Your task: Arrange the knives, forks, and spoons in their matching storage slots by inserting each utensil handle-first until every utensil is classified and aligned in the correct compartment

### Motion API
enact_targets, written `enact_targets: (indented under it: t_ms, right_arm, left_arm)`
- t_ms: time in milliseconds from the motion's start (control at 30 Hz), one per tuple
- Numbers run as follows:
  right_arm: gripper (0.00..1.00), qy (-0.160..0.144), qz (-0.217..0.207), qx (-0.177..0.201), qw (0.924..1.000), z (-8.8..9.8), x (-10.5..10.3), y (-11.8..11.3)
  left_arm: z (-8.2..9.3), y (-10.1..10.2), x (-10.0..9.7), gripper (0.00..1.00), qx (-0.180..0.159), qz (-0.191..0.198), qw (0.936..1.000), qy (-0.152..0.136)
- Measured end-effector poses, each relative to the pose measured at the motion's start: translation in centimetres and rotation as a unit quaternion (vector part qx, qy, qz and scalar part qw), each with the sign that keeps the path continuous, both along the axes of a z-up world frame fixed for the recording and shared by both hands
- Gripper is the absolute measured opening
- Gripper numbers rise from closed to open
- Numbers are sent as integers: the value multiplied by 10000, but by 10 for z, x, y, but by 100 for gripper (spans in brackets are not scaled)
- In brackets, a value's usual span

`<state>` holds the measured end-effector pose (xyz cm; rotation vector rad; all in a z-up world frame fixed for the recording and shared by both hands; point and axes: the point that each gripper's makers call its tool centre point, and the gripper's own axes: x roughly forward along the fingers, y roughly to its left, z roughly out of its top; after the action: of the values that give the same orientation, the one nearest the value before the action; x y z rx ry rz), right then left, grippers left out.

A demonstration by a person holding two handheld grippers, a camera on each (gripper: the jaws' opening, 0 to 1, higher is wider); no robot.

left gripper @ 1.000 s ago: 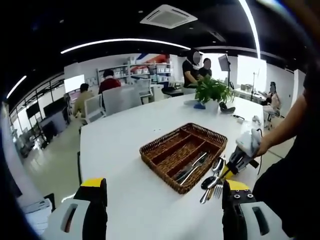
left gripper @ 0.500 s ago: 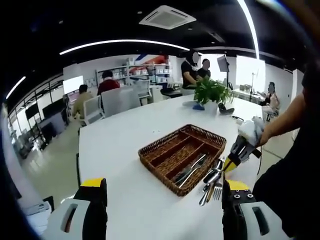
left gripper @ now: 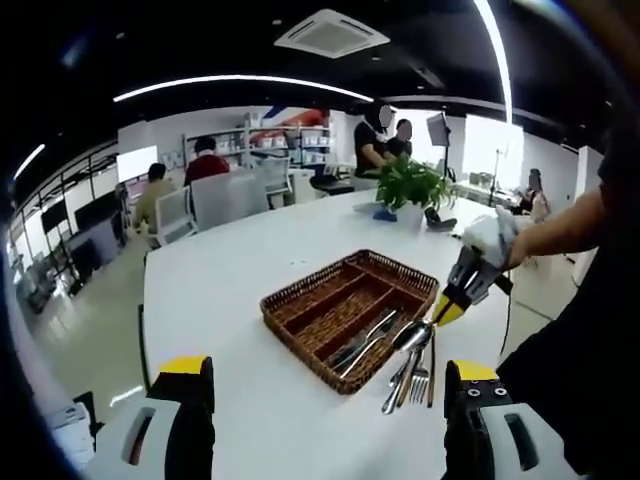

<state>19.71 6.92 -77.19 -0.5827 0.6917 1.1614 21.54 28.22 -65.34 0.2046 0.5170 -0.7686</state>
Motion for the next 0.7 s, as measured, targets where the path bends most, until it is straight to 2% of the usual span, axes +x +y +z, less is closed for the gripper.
enact_targets:
  t_ms: [233,400,567,700]
  right_arm:
    - [0,3,68,-77,9999,21,9,-3]
    - [0,-258,291,-123,9992,40,18,-6]
    - [0,-400,390,-128,9984,57,27,-8]
    - [0,-557,654,-204,9961,68,29,-8]
  left_arm:
    - [5,-4,2,100,-39,-12,10000,-60]
    - [4,-8,5,100,-229,18,9997,-42]
    - [3,-15,3,100,-166,-75,9998,18]
    - [6,-16,6,100,-153,-105,9998,-24]
